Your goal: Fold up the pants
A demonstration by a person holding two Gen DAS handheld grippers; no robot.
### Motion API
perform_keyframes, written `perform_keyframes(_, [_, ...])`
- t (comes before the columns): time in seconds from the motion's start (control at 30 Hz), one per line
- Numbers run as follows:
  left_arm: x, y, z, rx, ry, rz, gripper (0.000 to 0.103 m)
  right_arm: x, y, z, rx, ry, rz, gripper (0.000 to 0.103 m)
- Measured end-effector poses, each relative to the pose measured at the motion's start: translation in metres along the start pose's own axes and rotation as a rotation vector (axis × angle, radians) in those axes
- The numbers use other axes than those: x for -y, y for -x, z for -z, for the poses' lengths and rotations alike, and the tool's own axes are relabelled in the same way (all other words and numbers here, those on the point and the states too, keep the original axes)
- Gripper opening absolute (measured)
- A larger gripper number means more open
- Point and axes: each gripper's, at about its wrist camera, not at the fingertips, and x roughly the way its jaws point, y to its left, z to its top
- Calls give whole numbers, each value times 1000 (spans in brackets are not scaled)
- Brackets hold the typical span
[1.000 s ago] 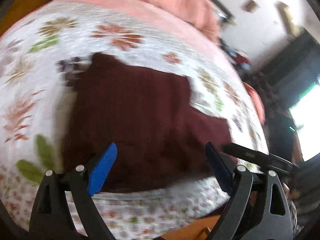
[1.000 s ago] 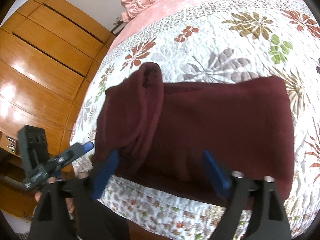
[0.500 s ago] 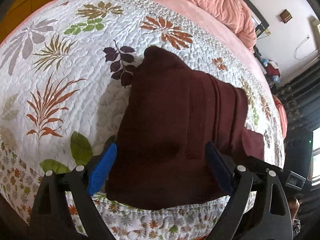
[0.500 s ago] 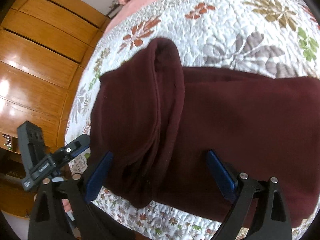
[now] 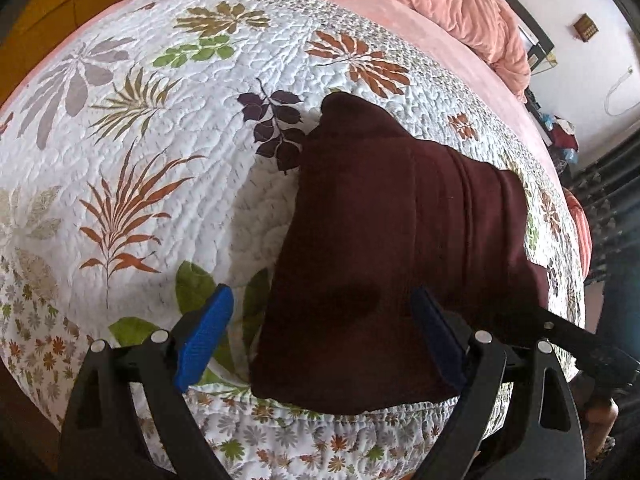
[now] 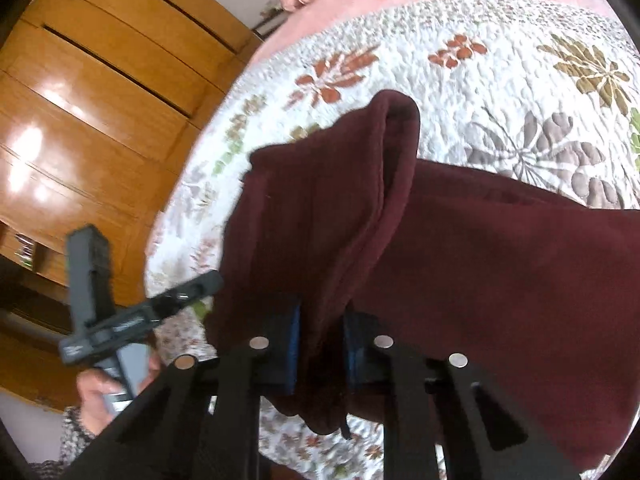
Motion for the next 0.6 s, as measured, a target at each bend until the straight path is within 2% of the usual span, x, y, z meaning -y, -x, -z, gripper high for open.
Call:
perform_keyframes(0.33, [9,10,3,16,4,32,89,0,42,2,68,-6,-53,16])
perform_keyframes(0.6, [39,7,6,4,-48,63,90,30,99,3,140,-33,-12,16])
